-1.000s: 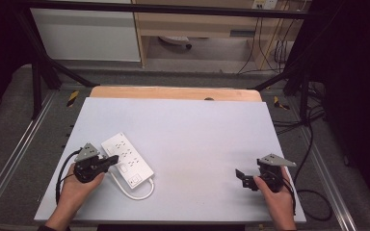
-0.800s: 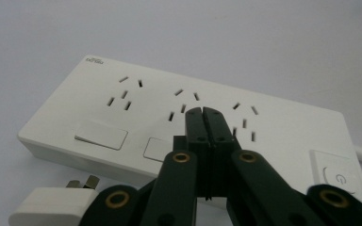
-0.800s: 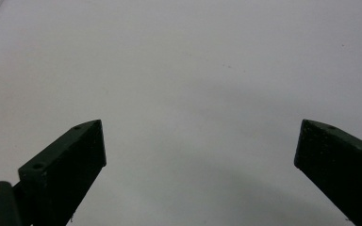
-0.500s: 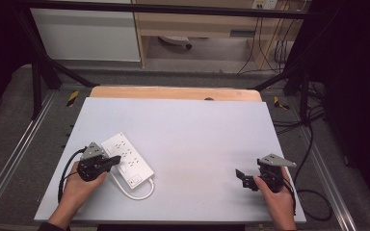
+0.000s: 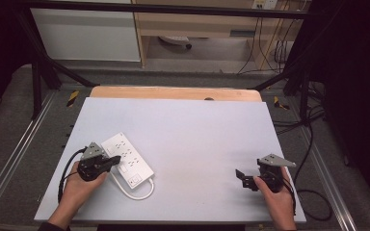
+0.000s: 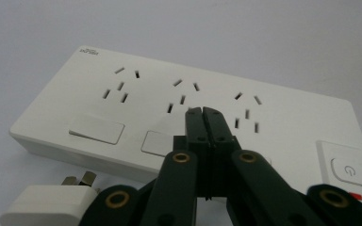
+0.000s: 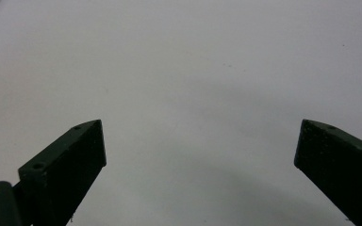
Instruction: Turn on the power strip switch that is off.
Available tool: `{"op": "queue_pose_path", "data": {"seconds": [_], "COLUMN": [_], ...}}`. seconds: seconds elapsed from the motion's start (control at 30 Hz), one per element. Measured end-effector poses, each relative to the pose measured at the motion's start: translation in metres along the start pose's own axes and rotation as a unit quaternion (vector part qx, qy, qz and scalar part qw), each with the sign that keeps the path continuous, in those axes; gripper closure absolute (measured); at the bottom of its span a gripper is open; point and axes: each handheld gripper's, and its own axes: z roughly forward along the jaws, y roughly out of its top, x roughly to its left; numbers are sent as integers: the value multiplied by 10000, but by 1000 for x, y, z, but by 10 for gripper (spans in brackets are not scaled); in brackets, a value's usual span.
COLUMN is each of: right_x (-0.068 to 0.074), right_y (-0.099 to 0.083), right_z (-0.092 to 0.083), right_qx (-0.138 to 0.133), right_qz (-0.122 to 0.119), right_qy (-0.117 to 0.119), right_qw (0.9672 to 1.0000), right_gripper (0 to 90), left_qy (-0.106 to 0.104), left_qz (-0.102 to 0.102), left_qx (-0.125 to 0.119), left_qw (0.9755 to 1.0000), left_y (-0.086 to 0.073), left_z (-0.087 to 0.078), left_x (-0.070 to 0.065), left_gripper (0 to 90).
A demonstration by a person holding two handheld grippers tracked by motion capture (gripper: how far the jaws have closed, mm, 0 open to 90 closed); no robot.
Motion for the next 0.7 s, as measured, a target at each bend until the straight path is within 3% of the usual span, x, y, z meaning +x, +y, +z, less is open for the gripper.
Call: {"op": "queue_pose_path", "data": {"seconds": [0.23, 0.7], "right_x": [1, 0], "right_y": [0, 0], "right_z": [0, 0], "right_qx": [-19, -34], "right_qz": [-4, -17], "right_qy": [-4, -43], "right_qw": [10000, 10000], "right_gripper": [33, 32], "left_qy": [128, 141], "left_qz": [3, 127], "left_qx": [-16, 49], "left_qw": [9999, 9998], "left_y": [0, 0], "left_z": [0, 4], "left_x": [2, 1], "left_gripper": [900, 900]}}
